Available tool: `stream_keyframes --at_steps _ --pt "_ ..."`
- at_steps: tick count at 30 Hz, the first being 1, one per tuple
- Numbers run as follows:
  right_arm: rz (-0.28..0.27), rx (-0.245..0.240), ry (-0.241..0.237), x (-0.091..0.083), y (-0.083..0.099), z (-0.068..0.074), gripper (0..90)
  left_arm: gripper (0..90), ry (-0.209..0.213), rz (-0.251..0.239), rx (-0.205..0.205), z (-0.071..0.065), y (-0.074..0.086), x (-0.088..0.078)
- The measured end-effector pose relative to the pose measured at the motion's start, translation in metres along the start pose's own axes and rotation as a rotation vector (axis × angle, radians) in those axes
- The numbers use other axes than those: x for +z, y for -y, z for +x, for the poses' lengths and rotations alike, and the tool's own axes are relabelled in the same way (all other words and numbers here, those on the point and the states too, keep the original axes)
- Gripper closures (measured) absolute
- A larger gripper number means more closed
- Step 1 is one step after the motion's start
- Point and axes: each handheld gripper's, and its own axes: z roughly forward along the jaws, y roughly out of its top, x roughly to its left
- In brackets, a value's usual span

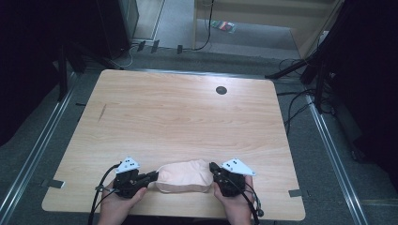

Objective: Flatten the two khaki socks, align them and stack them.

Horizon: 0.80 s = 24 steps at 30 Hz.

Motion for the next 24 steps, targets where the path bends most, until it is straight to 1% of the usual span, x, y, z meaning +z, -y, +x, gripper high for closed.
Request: stream_keyframes --at_steps 2,3,7,9,11,12,13,14,15,16,18,19,20,21,23,24 --pt "0.005 -0.009 0.002 0.0 0.003 0.002 88.8 90.0 0.001 0.004 0.001 0.0 0.001 0.001" --pt "0.008 -0.012 0.006 0.001 0.004 0.002 88.8 90.0 -0.007 0.009 0.008 0.0 0.002 0.002" --pt "0.026 0.002 -0.002 0.004 0.01 0.0 88.5 89.6 -0.011 0.02 0.008 0.001 0.006 0.006" --pt "0.034 0.018 -0.013 0.004 0.011 -0.002 87.6 86.6 -0.006 0.018 0.009 0.001 0.007 0.007" --pt "0.047 0.024 -0.03 0.005 0.011 -0.004 84.2 80.6 -0.001 0.02 0.012 0.001 0.008 0.007" --pt "0.067 0.035 -0.045 0.006 0.012 -0.005 79.6 75.4 0.0 0.019 0.013 0.001 0.009 0.008" --pt "0.075 0.036 -0.052 0.007 0.013 -0.006 73.9 69.1 -0.006 0.015 0.017 0.002 0.009 0.008" --pt "0.077 0.038 -0.056 0.007 0.015 -0.007 67.9 62.0 -0.012 -0.003 0.014 0.003 0.009 0.007" --pt "0.072 0.049 -0.055 0.008 0.015 -0.009 58.9 55.2 -0.012 -0.009 0.008 0.004 0.008 0.005" --pt "0.068 0.056 -0.058 0.007 0.015 -0.011 51.1 47.3 -0.025 -0.026 -0.004 0.005 0.007 0.003" --pt "0.055 0.071 -0.063 0.005 0.013 -0.015 40.8 29.3 -0.047 -0.055 -0.019 0.006 0.005 -0.001" --pt "0.044 0.075 -0.061 0.003 0.012 -0.016 34.9 21.9 -0.044 -0.062 -0.025 0.007 0.004 -0.002" --pt "0.037 0.075 -0.059 0.002 0.011 -0.016 27.1 16.3 -0.035 -0.069 -0.03 0.009 0.003 -0.004" --pt "0.035 0.069 -0.052 0.001 0.01 -0.017 18.4 11.9 -0.041 -0.076 -0.033 0.01 0.002 -0.005" --pt "0.04 0.062 -0.029 -0.001 0.009 -0.018 3.7 6.8 -0.046 -0.092 -0.038 0.013 0.001 -0.007" --pt "0.039 0.052 -0.023 -0.002 0.009 -0.019 0.0 5.0 -0.06 -0.099 -0.037 0.014 0.001 -0.008"
